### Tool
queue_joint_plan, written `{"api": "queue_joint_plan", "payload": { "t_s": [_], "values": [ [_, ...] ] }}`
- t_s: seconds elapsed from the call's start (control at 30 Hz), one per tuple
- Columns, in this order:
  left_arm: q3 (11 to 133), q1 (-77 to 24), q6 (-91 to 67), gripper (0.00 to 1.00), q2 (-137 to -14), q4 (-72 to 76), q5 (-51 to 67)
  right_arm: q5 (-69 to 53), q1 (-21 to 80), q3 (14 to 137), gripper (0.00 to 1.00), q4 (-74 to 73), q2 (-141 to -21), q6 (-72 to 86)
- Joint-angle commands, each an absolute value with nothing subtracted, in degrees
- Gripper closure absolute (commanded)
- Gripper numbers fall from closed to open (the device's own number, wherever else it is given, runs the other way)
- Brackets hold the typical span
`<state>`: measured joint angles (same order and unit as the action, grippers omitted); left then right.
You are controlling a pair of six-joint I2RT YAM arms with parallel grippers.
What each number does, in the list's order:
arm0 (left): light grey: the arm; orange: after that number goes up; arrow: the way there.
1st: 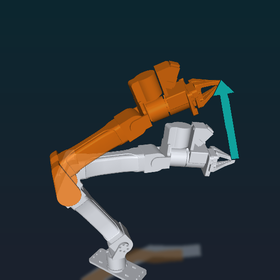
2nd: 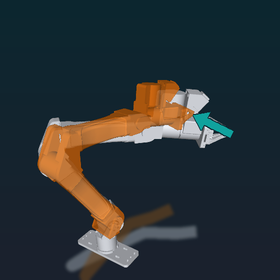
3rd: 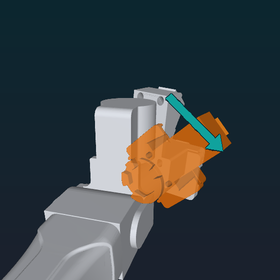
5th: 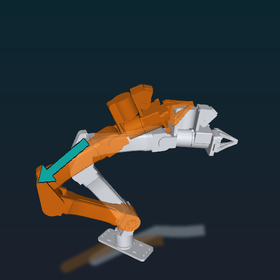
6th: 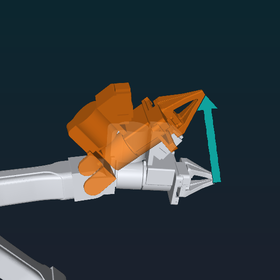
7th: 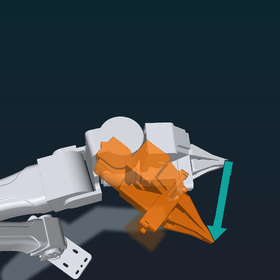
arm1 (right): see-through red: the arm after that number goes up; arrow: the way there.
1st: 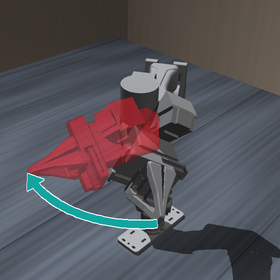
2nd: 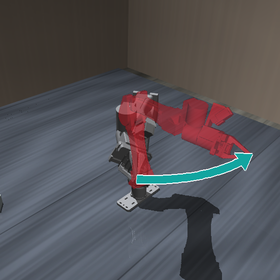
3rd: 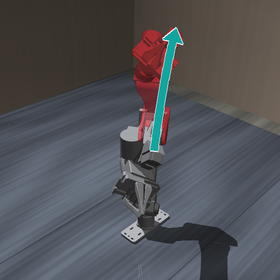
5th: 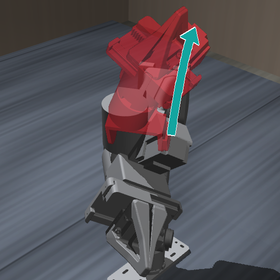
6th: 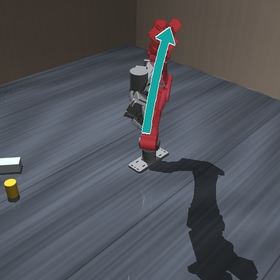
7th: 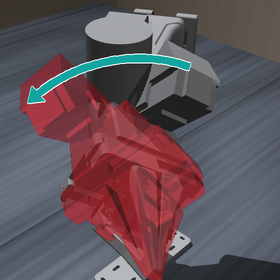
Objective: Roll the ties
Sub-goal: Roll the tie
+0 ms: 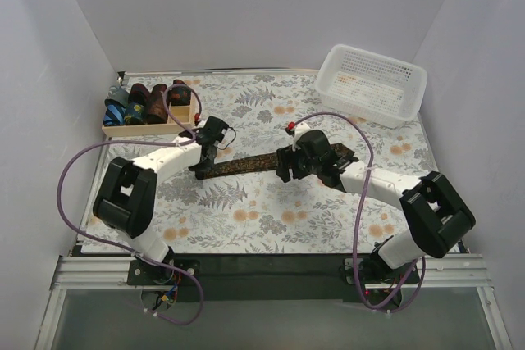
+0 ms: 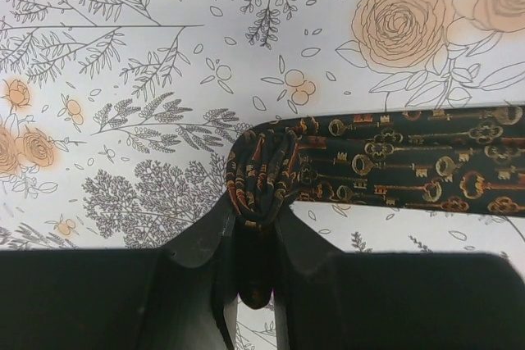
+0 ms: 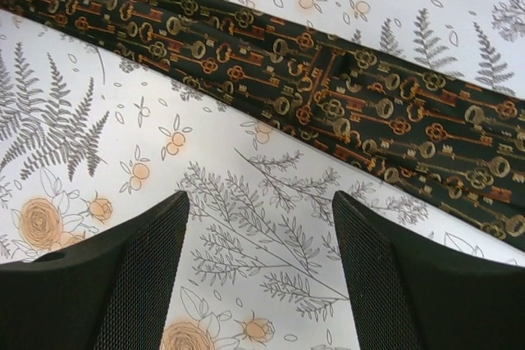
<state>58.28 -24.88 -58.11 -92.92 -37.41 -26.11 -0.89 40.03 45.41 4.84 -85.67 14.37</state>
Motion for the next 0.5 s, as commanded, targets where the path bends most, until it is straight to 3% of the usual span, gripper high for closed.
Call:
{"api": "queue_joint_plan", "payload": {
  "t_s": [0.0,0.47],
  "values": [
    [61.61,-27.07,-60.64,0.92,-96.14,-41.74,-34.97,3.25,39.9,44.04,0.35,4.66,-82.62,13.1],
    [71.63,-38.05,-66.18,0.85,-112.58,-50.01,-47.02,4.48,38.94,40.87,0.35,4.66,-78.93,12.83]
  ]
}}
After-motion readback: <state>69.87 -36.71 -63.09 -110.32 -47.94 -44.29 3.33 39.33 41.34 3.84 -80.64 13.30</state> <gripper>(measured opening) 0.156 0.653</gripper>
